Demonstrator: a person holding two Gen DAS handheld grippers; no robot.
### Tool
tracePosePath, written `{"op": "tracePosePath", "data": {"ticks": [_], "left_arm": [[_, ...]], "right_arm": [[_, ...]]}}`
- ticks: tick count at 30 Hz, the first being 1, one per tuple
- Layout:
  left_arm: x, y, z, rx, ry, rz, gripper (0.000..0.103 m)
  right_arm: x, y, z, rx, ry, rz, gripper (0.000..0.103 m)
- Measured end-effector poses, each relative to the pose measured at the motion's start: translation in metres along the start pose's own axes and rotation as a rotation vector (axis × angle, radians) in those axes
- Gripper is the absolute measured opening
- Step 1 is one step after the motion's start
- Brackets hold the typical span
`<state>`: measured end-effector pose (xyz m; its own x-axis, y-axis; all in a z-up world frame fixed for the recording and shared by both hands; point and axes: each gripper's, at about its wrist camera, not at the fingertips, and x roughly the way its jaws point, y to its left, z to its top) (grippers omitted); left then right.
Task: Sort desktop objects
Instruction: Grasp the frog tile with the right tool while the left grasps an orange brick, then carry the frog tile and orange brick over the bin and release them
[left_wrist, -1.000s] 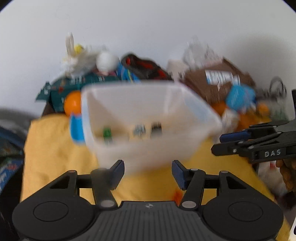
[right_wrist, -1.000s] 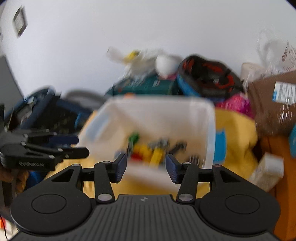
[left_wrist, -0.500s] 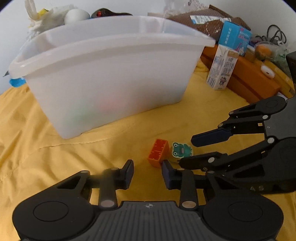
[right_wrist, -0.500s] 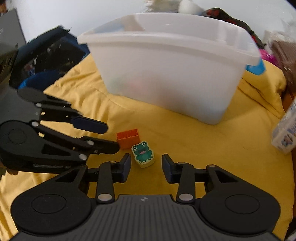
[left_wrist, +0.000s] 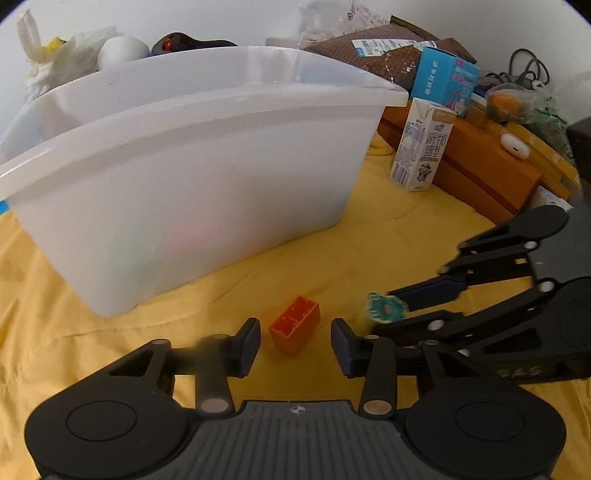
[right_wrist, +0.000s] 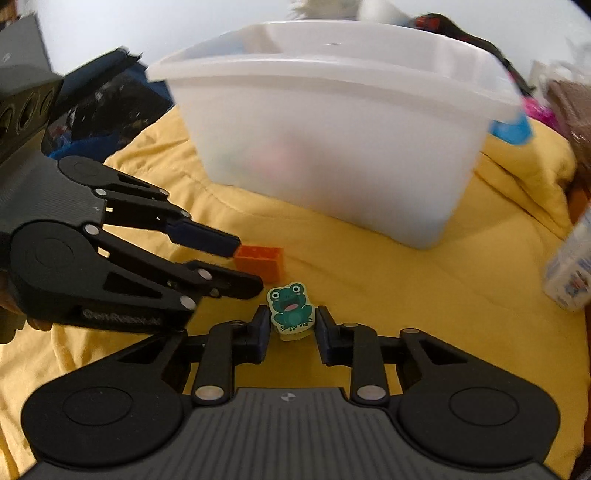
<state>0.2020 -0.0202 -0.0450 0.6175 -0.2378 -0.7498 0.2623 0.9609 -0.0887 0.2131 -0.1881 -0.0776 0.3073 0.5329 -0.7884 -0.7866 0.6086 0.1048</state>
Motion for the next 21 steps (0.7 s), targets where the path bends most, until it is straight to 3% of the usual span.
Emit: {"op": "tracePosePath", "data": {"ticks": [4,5,6,10,14,21], "left_arm": [[0.013,-0.003,0.005,0.014,0.040,-0.002,0.043],[0.013,-0.003,0.005,0.015,0.041,-0.010,0.030],[0.013,-0.004,0.005,0.020,0.038,-0.018,0.023],[0.005,-0.003,0.003,0.002,0.025,-0.018,0.022],[-0.024,0.006,0.003,-0.078,-0.034,-0.028,0.021],[-0.100,0.031,0.037,-0.204,-0.143,0.001,0.021]], "right_arm": [[-0.009,-0.014,-0.011,0.062,0.004,-0.014,0.029],[-0.010,-0.016,-0.013,0.072,0.006,-0.019,0.029],[-0.012,-0.018,-0.015,0.082,0.006,-0.021,0.029],[-0.020,-0.024,-0.018,0.116,-0.010,-0.026,0.029],[-0.031,-0.026,-0.012,0.143,-0.053,-0.014,0.029],[-0.078,-0.024,0.034,0.184,-0.227,0.046,0.029]]}}
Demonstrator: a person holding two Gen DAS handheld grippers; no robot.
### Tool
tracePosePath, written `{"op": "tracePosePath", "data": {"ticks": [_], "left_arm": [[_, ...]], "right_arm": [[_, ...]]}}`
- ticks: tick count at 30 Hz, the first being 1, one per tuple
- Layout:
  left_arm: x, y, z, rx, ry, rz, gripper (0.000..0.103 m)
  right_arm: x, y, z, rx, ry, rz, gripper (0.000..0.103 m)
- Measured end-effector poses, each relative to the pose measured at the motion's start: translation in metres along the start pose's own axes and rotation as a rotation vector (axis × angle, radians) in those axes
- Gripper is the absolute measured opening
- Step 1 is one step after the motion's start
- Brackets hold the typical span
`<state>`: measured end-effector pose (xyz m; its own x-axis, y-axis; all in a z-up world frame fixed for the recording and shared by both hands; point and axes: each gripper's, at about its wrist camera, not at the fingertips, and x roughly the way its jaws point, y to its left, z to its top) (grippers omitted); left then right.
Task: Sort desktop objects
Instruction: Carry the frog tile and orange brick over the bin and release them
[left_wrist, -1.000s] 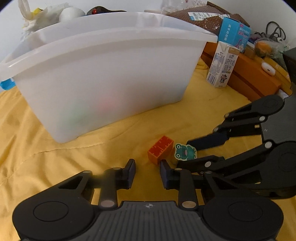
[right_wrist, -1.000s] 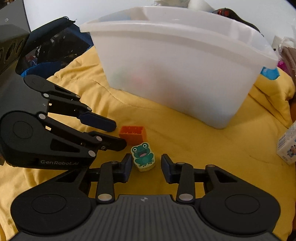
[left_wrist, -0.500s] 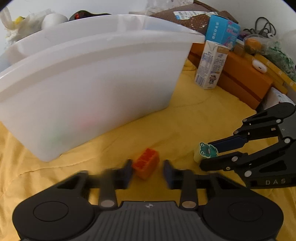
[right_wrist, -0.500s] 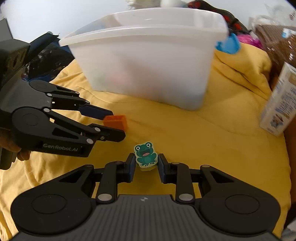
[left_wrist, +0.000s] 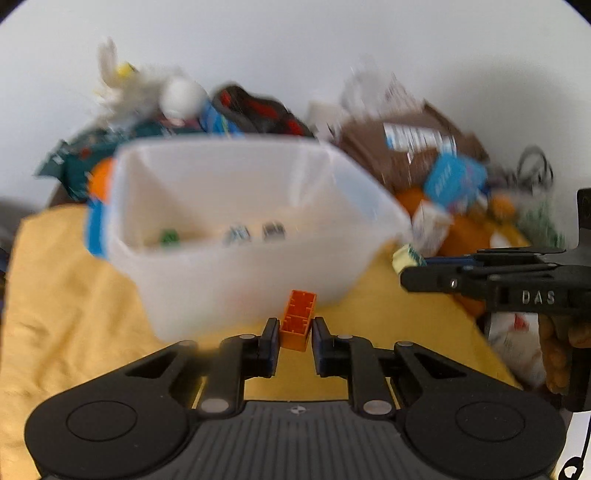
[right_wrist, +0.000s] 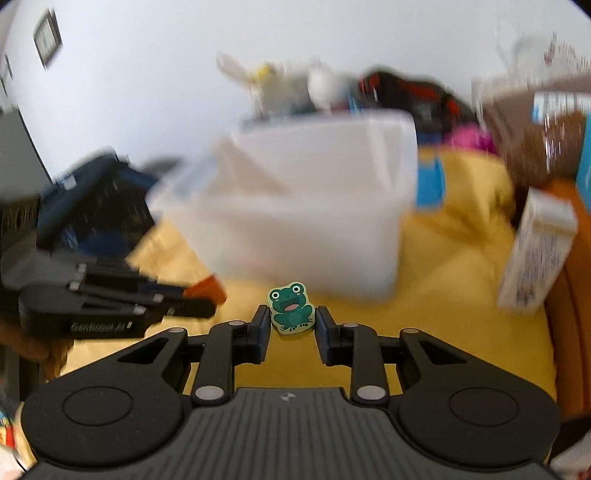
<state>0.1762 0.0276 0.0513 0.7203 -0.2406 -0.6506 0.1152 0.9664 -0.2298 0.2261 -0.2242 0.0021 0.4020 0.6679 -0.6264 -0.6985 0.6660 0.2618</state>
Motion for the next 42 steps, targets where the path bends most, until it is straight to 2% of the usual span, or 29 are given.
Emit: {"op": "tracePosePath", "data": {"ticks": [5,8,11,14,19,20,21,22,23,24,28,30,31,34,42], "left_arm": [[-0.015,0.012,0.050,0.014,-0.046,0.046,0.021],[-0.011,0.022,0.080,0.011,-0.021,0.052,0.021],[0.003,0.036,0.106,-0.002,0.043,0.054,0.021],[0.017,0.050,0.119,-0.040,0.104,0.064,0.021],[0.030,0.052,0.126,-0.031,0.134,0.093,0.022],[0.032,0.052,0.125,-0.034,0.137,0.108,0.032],[0.036,0.054,0.124,-0.052,0.142,0.133,0.043],[0.038,0.055,0.124,-0.073,0.149,0.161,0.068],[0.041,0.057,0.121,-0.094,0.155,0.191,0.076],[0.042,0.057,0.118,-0.107,0.154,0.210,0.076],[0.047,0.059,0.110,-0.106,0.172,0.229,0.076],[0.048,0.057,0.109,-0.106,0.174,0.265,0.079],[0.049,0.056,0.109,-0.110,0.177,0.270,0.082],[0.051,0.056,0.111,-0.131,0.177,0.256,0.084],[0.056,0.050,0.112,-0.124,0.205,0.242,0.084]], "right_arm": [[-0.009,0.008,0.060,0.015,-0.088,0.020,0.029],[-0.003,0.008,0.095,0.013,-0.084,0.002,0.029],[0.008,0.005,0.122,0.018,-0.049,-0.033,0.029],[0.025,-0.002,0.139,0.027,0.036,-0.068,0.029],[0.047,-0.011,0.148,0.073,0.119,-0.082,0.030],[0.049,-0.011,0.149,0.080,0.131,-0.079,0.031],[0.052,-0.011,0.150,0.080,0.136,-0.084,0.039],[0.053,-0.010,0.150,0.075,0.135,-0.099,0.050],[0.054,-0.009,0.150,0.069,0.129,-0.124,0.071],[0.053,-0.007,0.149,0.064,0.116,-0.149,0.081],[0.053,-0.009,0.144,0.068,0.119,-0.141,0.088],[0.052,-0.007,0.141,0.047,0.118,-0.141,0.100],[0.051,-0.005,0.139,0.026,0.115,-0.139,0.102],[0.048,0.003,0.131,-0.020,0.117,-0.136,0.103],[0.049,0.009,0.122,-0.021,0.134,-0.134,0.103]]}}
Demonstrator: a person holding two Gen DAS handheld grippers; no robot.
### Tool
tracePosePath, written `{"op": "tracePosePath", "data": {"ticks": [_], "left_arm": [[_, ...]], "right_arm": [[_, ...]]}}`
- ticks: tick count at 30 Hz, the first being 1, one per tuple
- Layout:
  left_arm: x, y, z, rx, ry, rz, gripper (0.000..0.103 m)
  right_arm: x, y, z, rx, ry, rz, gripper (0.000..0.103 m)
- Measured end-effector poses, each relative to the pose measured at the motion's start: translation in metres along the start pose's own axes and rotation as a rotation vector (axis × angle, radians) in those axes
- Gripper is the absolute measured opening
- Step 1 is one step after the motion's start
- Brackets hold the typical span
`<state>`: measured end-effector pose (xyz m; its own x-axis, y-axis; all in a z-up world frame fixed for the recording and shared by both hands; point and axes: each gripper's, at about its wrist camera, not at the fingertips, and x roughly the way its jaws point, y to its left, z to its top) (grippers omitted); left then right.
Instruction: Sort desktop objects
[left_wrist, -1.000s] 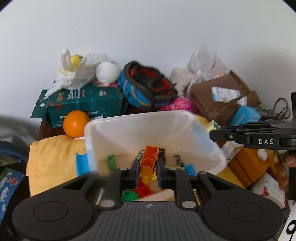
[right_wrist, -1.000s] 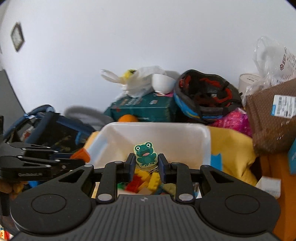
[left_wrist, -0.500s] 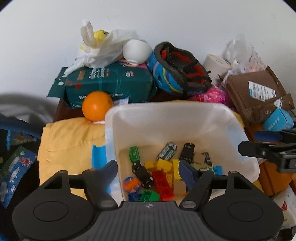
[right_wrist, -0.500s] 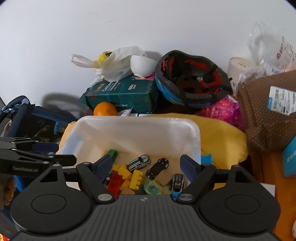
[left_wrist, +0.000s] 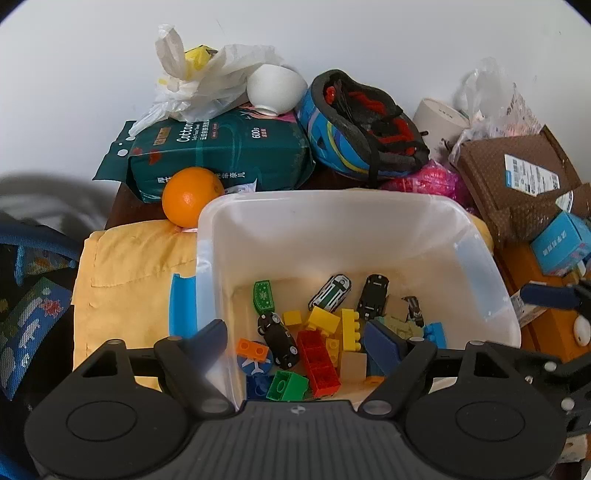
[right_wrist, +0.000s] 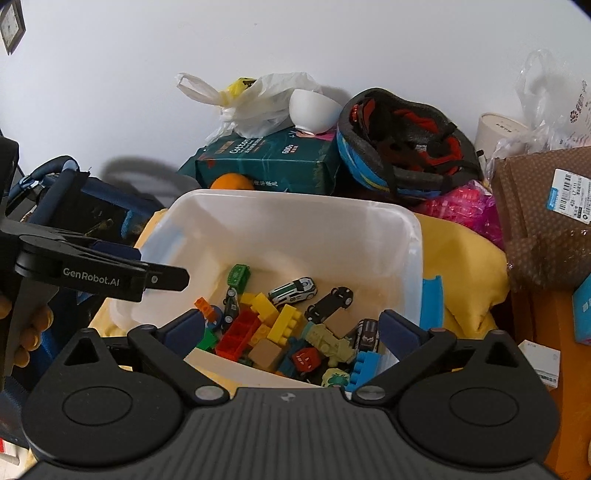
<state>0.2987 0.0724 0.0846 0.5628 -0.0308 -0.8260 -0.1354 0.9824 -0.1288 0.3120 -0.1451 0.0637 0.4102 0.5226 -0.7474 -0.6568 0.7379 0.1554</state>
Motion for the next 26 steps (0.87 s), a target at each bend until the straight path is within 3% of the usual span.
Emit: {"op": "tracePosePath", "data": {"ticks": [13,26], "left_arm": [[0.0010,-0.0051,-0.0026,0.029,0.011,0.018,0.084],[-0.0046,-0.0026,-0.0015,0.042,-0.027,0.045,0.085]], "right_arm": [[-0.0012,-0.0032,0.0056,0.006,-0.006,-0.014,0.103],[0.0016,-0.0031,0.0034,0.017,0.001,-0.021,0.103]]}}
